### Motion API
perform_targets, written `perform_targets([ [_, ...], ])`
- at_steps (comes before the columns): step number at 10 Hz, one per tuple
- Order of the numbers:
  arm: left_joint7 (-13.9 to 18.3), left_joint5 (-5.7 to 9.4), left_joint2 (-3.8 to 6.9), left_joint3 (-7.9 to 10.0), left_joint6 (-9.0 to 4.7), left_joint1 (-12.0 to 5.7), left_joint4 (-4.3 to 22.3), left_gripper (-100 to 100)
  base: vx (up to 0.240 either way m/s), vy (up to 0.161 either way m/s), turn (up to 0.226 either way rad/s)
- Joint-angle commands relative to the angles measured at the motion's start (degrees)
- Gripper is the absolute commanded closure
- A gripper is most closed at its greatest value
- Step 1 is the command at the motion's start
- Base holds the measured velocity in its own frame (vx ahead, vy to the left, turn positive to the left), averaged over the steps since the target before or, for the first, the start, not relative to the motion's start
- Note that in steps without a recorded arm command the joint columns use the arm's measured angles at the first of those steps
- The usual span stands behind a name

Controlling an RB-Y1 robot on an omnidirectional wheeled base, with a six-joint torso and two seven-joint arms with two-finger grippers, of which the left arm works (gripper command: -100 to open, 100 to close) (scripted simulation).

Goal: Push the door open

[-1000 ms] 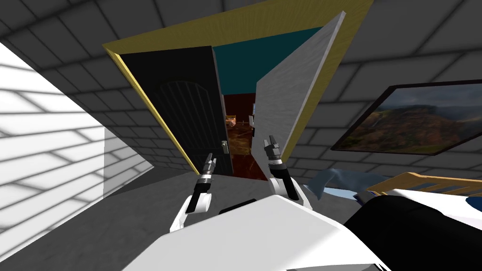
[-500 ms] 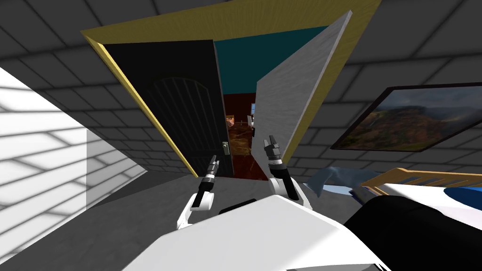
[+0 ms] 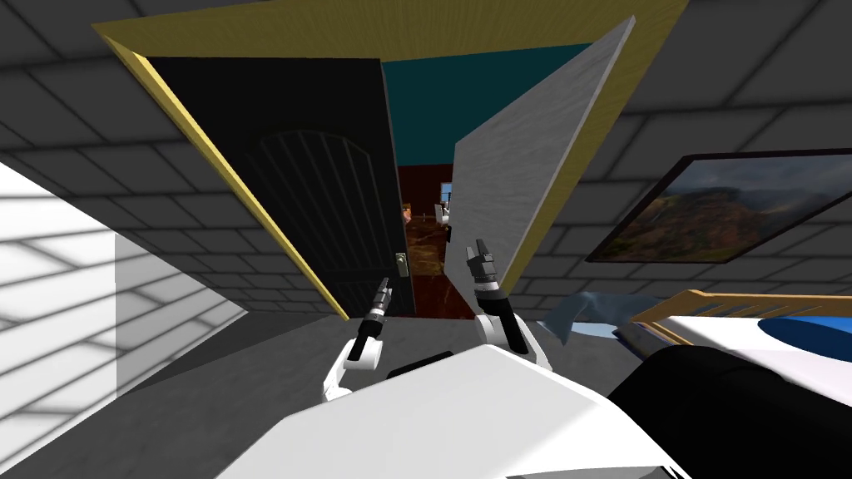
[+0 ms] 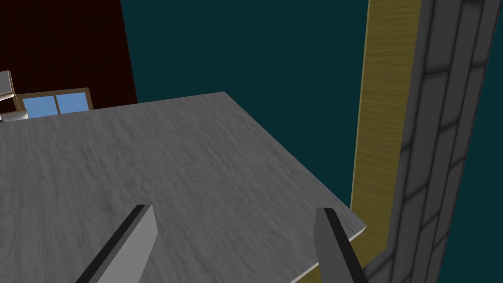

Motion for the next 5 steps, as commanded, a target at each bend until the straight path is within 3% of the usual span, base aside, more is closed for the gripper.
perform_targets([
  [1, 0.1, 0.06, 0.16, -0.41, 0.26, -0.63, 2.1, -100, 0.067, 0.082, -0.078],
  [2, 0.2, 0.05, 0.11, -0.59, 0.54, -0.98, 3.0, -100, 0.069, 0.064, -0.048],
  [3, 0.0, -0.01, -0.04, -0.49, 0.56, -0.68, 2.1, -100, 0.030, 0.026, -0.007],
  [5, -0.1, 0.06, 0.04, -0.16, 0.35, -1.17, 3.0, -100, 0.136, -0.020, -0.023],
])
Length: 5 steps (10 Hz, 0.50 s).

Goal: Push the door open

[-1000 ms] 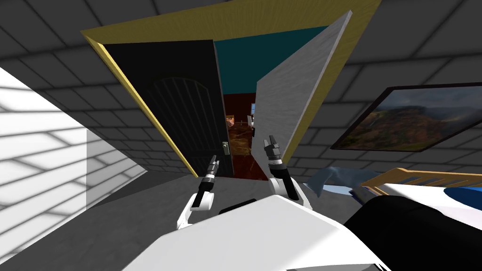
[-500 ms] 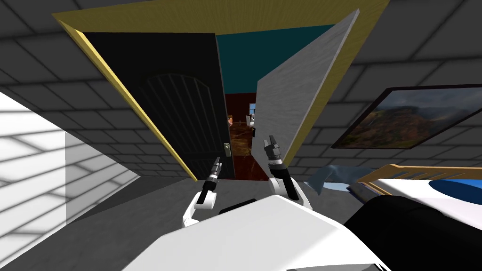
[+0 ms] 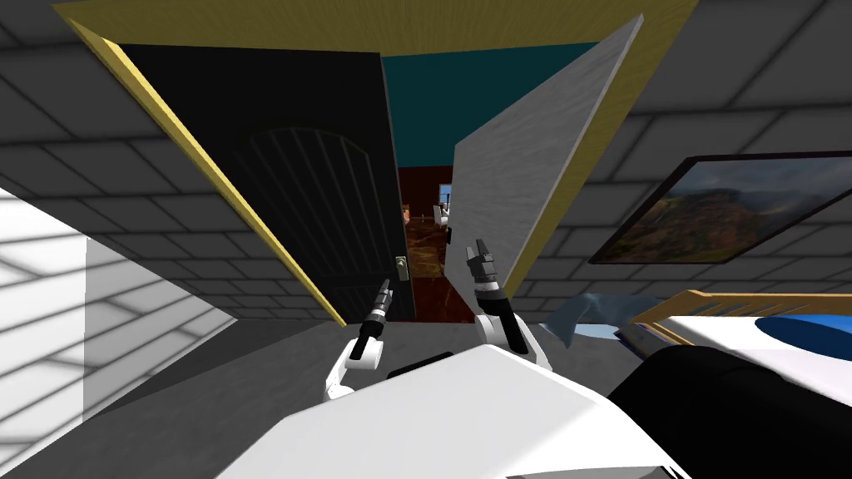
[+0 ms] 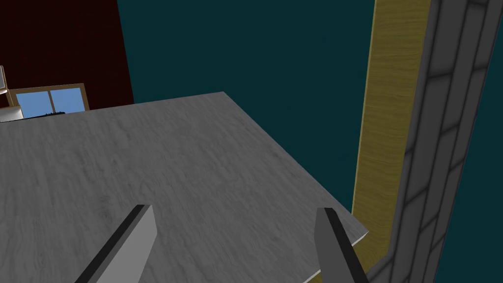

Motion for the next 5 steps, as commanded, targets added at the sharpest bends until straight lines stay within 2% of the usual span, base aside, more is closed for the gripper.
perform_targets([
  [1, -0.1, 0.04, -0.06, 0.26, -0.19, -0.37, 0.6, -100, 0.175, -0.052, -0.020],
  [5, -0.5, 0.24, -0.45, 1.13, -0.81, -1.51, 2.5, -100, 0.200, -0.056, -0.025],
])
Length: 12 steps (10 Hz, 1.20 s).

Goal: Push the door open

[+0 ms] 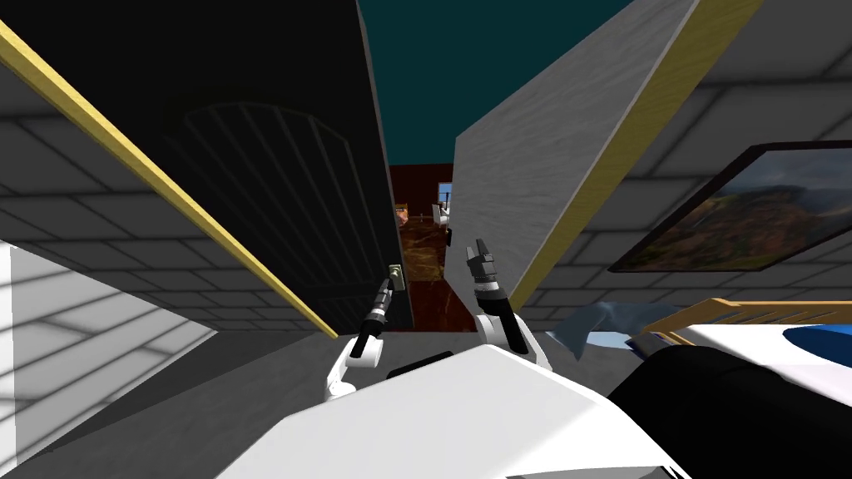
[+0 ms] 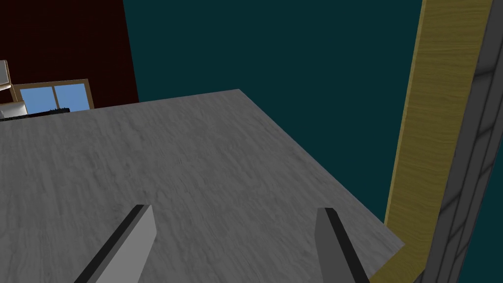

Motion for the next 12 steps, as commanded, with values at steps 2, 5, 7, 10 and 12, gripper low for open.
perform_targets([
  [2, -0.3, 0.14, -0.62, 0.67, -0.48, -0.93, 1.5, -100, 0.234, -0.032, -0.029],
  [5, -0.4, 0.19, -0.94, 0.89, -0.67, -1.26, 2.1, -100, 0.150, -0.023, -0.013],
  [7, -0.4, 0.19, -0.94, 0.89, -0.67, -1.26, 2.1, 100, -0.017, 0.006, -0.002],
  [10, -0.4, 0.19, -0.94, 0.89, -0.67, -1.26, 2.1, 100, -0.017, 0.003, 0.001],
  [12, -0.7, 0.24, -0.61, 1.79, -0.50, -1.39, 2.4, 100, 0.054, -0.012, 0.020],
])
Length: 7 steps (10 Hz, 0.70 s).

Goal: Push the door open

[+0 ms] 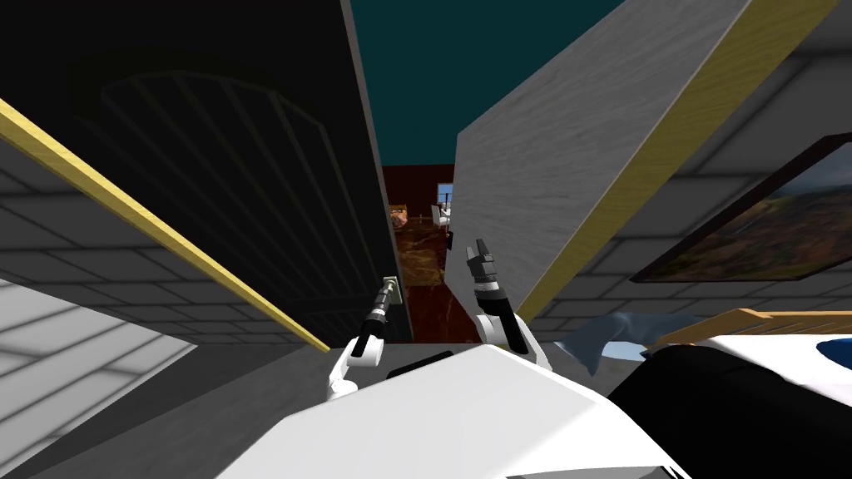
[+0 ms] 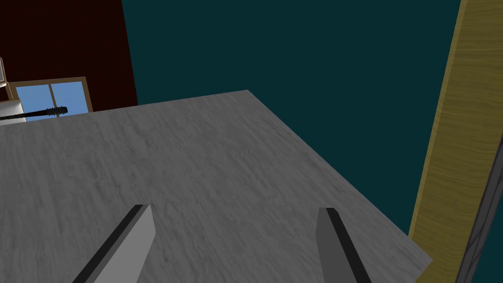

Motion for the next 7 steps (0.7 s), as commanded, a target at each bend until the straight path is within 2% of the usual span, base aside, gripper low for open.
perform_targets([
  [1, -0.3, 0.09, 0.36, 0.95, 0.04, -0.56, 0.0, 100, 0.142, -0.052, 0.045],
  [7, -1.5, 0.29, 0.84, 4.41, 0.20, -1.50, 0.8, 100, 0.166, -0.077, 0.064],
])
